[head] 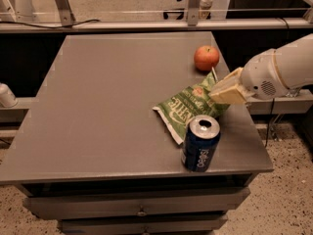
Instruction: Move green jalapeno chip bag near pepsi can
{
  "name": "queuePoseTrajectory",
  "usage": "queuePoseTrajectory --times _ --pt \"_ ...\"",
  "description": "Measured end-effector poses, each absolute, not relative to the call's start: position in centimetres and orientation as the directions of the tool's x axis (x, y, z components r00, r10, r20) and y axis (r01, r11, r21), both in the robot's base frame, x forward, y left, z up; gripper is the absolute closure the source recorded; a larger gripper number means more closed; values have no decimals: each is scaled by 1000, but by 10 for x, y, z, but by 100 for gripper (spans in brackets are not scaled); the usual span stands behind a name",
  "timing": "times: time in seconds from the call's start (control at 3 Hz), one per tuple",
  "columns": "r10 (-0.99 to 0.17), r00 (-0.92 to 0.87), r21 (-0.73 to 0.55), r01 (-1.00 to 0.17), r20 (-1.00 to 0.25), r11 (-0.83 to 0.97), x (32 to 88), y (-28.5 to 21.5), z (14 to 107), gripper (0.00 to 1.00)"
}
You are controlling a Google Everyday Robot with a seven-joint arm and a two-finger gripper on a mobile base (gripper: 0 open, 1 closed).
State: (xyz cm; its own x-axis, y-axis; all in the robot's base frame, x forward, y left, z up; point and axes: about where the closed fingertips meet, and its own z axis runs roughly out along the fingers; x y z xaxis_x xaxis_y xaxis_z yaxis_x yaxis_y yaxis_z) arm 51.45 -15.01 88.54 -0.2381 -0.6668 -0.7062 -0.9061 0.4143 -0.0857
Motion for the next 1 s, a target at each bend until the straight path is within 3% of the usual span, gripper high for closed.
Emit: queuePoseTrajectory --times 1.0 --pt "-668 -251 -67 -909 -701 411 498 -155 874 30"
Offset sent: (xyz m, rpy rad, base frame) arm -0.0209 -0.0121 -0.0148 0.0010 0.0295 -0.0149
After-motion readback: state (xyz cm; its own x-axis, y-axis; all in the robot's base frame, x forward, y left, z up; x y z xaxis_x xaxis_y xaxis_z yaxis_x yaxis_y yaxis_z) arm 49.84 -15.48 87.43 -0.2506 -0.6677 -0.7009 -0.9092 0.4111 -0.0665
